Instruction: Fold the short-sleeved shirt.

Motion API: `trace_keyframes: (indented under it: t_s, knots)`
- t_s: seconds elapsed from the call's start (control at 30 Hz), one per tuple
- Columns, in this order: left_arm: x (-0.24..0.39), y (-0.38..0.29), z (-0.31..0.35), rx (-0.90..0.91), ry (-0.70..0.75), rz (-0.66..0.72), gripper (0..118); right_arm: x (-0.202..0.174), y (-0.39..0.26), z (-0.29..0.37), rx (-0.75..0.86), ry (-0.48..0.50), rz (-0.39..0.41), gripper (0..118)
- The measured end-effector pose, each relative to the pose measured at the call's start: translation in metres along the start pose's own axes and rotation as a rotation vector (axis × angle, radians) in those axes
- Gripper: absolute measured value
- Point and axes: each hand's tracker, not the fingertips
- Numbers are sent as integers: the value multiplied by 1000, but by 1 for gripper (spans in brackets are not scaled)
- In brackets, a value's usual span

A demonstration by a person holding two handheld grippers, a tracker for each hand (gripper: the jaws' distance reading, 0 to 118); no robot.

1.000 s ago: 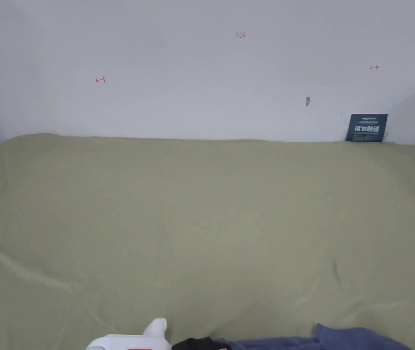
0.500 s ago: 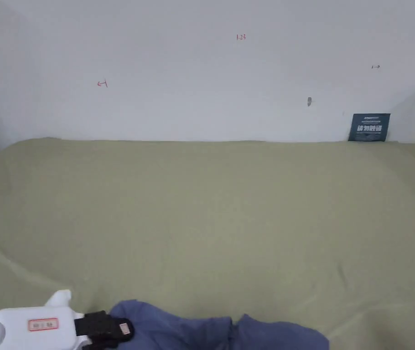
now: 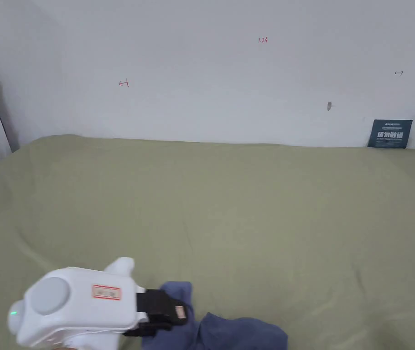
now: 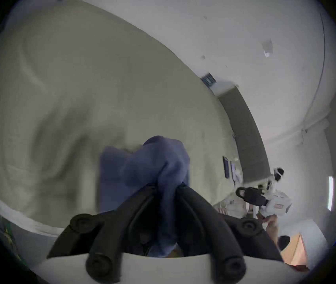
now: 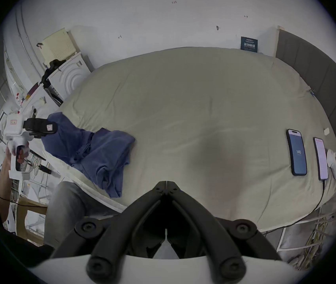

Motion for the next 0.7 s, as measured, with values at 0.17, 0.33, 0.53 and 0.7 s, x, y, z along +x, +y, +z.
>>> trace_keyframes:
  t_s: [0.17, 0.33, 0.53, 0.7]
  knots:
    - [27, -11, -51, -69, -162, 33, 111, 4, -7, 10, -3, -13, 5, 0]
    - [16, -12, -55, -38, -174, 37, 102, 11, -13, 13, -4, -28, -8, 0]
    - [4, -41, -84, -112, -91, -11, 11, 9, -17, 11, -9, -24, -17, 0]
    - [-26, -72, -139, -156, -98, 110, 10, 1, -16, 10, -4, -4, 4, 0]
